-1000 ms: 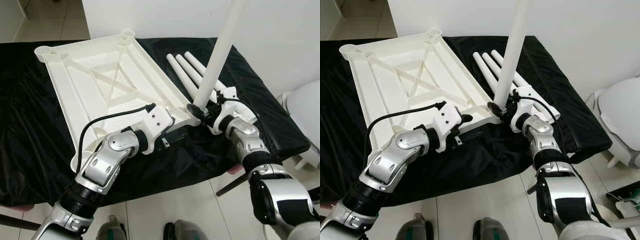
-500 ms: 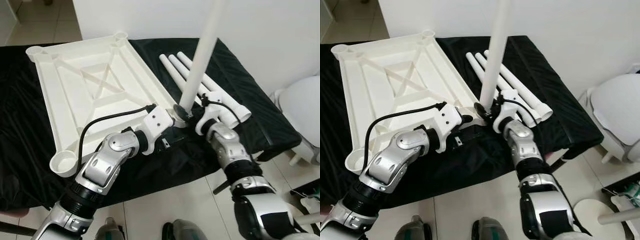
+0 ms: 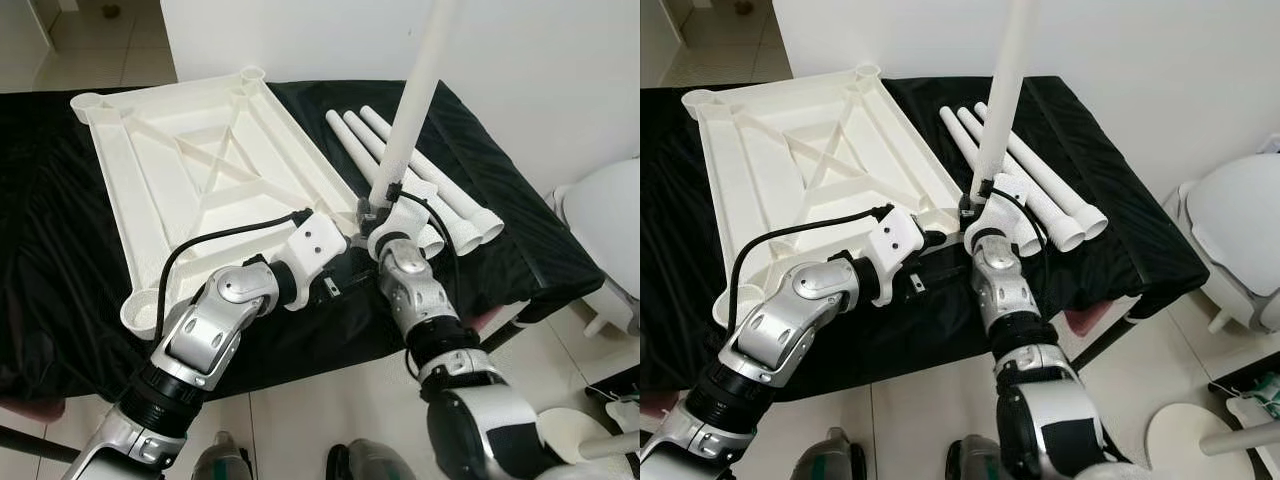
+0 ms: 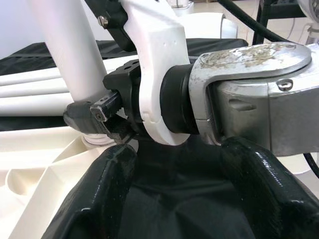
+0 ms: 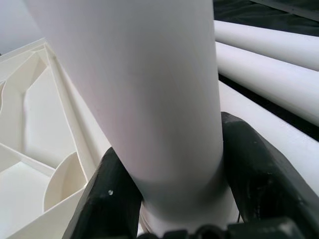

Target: Building children table

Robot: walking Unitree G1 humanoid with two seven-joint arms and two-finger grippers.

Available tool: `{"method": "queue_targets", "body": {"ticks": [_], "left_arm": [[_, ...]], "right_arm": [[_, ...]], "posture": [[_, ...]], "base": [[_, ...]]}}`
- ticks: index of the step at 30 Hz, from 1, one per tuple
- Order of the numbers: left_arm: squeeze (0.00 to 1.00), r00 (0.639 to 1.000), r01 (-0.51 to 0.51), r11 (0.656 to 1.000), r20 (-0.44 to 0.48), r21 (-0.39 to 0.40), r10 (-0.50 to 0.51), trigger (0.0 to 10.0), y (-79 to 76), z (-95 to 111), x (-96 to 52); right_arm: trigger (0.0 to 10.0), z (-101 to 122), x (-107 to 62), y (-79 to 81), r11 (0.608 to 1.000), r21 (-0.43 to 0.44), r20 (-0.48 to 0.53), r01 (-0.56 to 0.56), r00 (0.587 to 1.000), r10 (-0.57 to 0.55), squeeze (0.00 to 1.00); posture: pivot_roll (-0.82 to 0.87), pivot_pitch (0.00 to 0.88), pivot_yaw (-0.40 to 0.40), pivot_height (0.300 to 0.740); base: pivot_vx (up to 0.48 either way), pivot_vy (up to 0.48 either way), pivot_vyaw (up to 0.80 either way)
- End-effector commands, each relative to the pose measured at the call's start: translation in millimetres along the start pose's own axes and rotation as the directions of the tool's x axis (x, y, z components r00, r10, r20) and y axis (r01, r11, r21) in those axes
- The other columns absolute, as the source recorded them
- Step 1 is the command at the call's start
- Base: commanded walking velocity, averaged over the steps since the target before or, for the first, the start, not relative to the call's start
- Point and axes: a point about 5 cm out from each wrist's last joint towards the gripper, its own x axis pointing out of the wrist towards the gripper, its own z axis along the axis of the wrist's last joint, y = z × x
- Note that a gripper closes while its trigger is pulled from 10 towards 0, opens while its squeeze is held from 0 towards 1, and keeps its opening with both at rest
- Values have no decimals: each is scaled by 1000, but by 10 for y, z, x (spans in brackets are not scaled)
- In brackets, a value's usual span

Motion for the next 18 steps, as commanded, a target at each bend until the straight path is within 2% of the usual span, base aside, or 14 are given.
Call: {"method": "queue_targets", "body": {"ticks": [1,2,4,5,7,14,15,18], "left_arm": [[0,1000,2,1000,0,9,-2,10000,-1,25,-1],[0,1000,1,1000,0,9,-1,10000,-4,25,0],[0,1000,1,1000,0,9,-1,10000,-4,25,0],[0,1000,1,1000,1,8,-1,10000,-8,23,2],[0,1000,0,1000,1,5,0,10000,-14,20,3],[0,1000,-2,1000,1,2,2,10000,-19,19,0],[0,1000,-3,1000,-1,2,3,10000,-19,12,-5],[0,1000,-4,1000,-1,2,4,10000,-19,10,-7]], "right_arm": [[10000,-20,-3,-26,1000,27,-22,13,1000,-13,0],[10000,-11,-9,-14,999,32,-13,-1,1000,2,43],[10000,-11,-9,-14,999,32,-13,-1,1000,2,43],[10000,6,-16,0,999,40,0,-10,1000,10,1000],[10000,49,-32,-1,998,57,37,-40,999,38,1000],[10000,73,-50,-83,995,76,55,-70,996,66,1000],[10000,98,-57,-147,990,40,65,-135,989,132,1000],[10000,107,-62,-164,986,23,64,-164,985,162,1000]], "posture": [[-37,0,-41,740],[-39,0,-41,740],[-39,0,-41,740],[-40,0,-42,740],[-41,0,-44,740],[-39,0,-46,740],[-39,0,-47,740],[-39,0,-47,740]], "base": [[0,0,0],[0,0,0],[0,0,0],[0,0,0],[0,0,0],[0,0,0],[0,0,0],[0,0,0]]}}
